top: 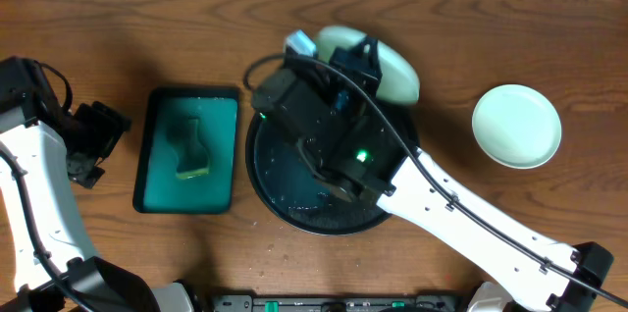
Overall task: Clean dirty plates on tray and stack at the side
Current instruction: 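Carry the green plate right and lower it onto the plate stack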
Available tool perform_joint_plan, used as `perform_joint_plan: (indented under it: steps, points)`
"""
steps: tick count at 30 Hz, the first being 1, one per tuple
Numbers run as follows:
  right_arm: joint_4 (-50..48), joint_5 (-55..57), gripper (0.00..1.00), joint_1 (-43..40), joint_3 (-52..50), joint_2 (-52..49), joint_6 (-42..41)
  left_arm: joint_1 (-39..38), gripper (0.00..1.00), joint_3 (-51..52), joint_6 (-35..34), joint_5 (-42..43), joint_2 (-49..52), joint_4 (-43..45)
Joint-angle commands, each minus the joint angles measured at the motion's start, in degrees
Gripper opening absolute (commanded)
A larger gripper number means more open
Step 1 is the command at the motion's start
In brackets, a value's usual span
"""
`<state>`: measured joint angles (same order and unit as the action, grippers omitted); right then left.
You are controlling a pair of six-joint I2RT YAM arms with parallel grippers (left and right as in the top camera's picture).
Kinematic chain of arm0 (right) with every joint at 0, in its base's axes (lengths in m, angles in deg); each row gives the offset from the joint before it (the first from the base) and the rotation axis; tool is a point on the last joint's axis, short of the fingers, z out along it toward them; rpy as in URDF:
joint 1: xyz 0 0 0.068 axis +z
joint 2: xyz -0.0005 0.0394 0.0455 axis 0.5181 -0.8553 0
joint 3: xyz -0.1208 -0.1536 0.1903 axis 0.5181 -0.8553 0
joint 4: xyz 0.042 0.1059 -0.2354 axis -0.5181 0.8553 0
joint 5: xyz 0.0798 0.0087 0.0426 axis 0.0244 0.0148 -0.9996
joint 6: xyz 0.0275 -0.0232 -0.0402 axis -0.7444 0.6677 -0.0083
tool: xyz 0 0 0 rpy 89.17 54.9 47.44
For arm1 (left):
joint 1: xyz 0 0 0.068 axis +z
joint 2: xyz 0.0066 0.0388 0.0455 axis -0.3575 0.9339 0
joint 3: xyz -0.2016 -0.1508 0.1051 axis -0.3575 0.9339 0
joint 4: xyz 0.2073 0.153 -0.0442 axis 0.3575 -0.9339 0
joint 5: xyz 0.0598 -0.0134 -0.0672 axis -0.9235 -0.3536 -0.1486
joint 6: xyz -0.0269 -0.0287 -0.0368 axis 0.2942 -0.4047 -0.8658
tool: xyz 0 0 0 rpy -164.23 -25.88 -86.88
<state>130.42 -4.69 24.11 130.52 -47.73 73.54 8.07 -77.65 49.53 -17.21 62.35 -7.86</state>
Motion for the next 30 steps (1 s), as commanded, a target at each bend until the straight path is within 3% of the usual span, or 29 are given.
perform_joint_plan:
  steps: [1, 2, 4, 6, 7, 9, 10, 12, 14, 16, 19, 23, 25, 28, 30]
  points:
    - [7.72, -40.92, 0.01, -0.09, -0.04, -0.28, -18.6, -0.24, 0.82, 0.35, 0.35, -0.31, 0.17, -0.04]
    - [8.09, -47.3, 0.01, -0.96, -0.04, -0.48, -20.55, -0.24, 0.82, 0.35, 0.35, -0.31, 0.17, -0.02]
    - [7.43, -47.87, 0.01, -2.6, -0.04, -0.66, -22.84, -0.24, 0.82, 0.35, 0.35, -0.31, 0.17, 0.02]
    - [6.97, -36.06, 0.01, -3.72, -0.04, -0.66, -23.28, -0.24, 0.82, 0.35, 0.35, -0.31, 0.17, 0.0]
    - [6.62, -23.56, 0.01, -4.07, -0.04, -0.66, -22.93, -0.24, 0.82, 0.35, 0.35, -0.31, 0.17, -0.02]
    - [3.34, -2.6, 0.01, -5.07, -0.04, -0.96, -17.66, -0.24, 0.82, 0.35, 0.35, -0.31, 0.17, -0.02]
    - [-1.92, 9.84, 0.01, -6.1, -0.04, -0.96, -10.47, -0.24, 0.82, 0.35, 0.35, -0.31, 0.17, 0.0]
    - [-10.82, 18.34, 0.01, -7.58, -0.02, -0.96, 0.68, -0.24, 0.82, 0.35, 0.35, -0.31, 0.17, 0.0]
    - [-19.32, 19.52, 0.01, -8.44, -0.02, -0.74, 7.17, -0.24, 0.82, 0.35, 0.35, -0.31, 0.17, 0.0]
    - [-22.29, 16.61, 0.01, -8.26, -0.02, -0.61, 7.78, -0.24, 0.82, 0.35, 0.35, -0.31, 0.17, -0.02]
    - [-17.05, 9.07, 0.01, -6.23, -0.02, -0.61, 3.63, -0.24, 0.82, 0.35, 0.35, -0.33, 0.17, -0.04]
    - [-2.56, -8.41, 0.01, -4.57, -0.02, -0.66, -12.79, -0.24, 0.82, 0.35, 0.35, -0.33, 0.17, 0.0]
    - [4.2, -23.02, 0.01, -5.95, -0.04, -1.16, -22.73, -0.24, 0.82, 0.35, 0.35, -0.33, 0.17, 0.0]
    - [8.22, -41.13, 0.01, -9.73, -0.63, -2.73, -33.77, -0.24, 0.82, 0.35, 0.35, -0.33, 0.17, -0.02]
    - [8.55, -47.21, 0.01, -13.25, -2.1, -3.87, -42.32, -0.24, 0.82, 0.35, 0.37, -0.33, 0.17, -0.04]
